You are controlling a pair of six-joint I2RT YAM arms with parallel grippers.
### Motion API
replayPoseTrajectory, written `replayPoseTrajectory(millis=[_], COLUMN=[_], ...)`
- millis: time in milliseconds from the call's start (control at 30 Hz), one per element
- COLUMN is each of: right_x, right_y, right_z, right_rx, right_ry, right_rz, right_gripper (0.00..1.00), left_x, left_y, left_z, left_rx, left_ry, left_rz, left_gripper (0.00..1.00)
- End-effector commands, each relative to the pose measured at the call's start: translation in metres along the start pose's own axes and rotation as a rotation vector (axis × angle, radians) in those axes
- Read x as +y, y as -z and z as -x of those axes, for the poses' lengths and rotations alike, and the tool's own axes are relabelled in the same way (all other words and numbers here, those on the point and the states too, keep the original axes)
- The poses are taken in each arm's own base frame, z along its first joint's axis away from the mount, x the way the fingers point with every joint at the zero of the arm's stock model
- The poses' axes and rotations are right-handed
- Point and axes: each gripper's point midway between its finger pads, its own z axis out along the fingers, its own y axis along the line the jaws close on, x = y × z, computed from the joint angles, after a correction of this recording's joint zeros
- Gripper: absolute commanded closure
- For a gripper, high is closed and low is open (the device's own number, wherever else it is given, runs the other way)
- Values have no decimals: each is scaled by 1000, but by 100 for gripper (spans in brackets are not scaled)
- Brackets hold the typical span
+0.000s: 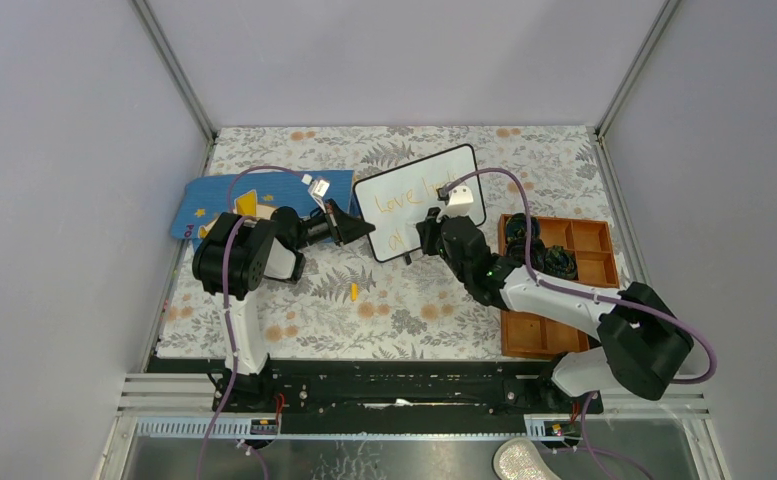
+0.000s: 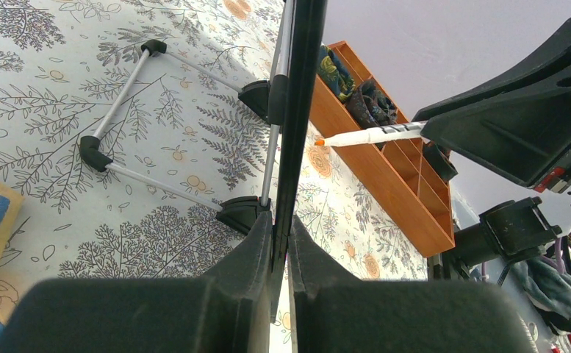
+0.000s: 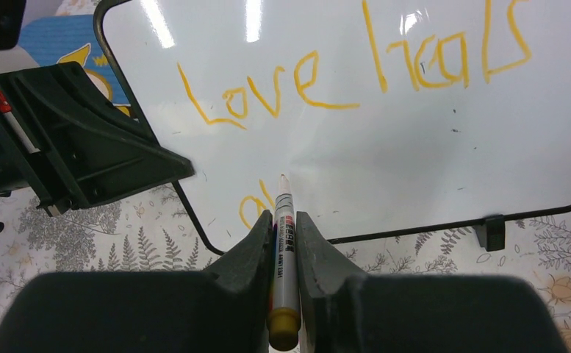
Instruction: Write a sentence on the whiteboard
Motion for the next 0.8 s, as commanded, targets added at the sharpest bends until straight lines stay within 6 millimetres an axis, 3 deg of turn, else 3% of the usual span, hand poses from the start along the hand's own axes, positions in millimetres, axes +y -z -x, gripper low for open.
replayPoseTrajectory(millis=[0,767], right_x=[14,14], right_y=[-9,-20], right_z=[31,17], right_rx=[-79,-47], right_ry=[-28,-23], right_rz=[35,27], right_gripper=[100,100], left_x=[-2,-1], left_y=[0,0], left_z=[-17,-17], left_rx=[53,56], left_ry=[59,60], left_rz=[4,6], left_gripper=[100,100])
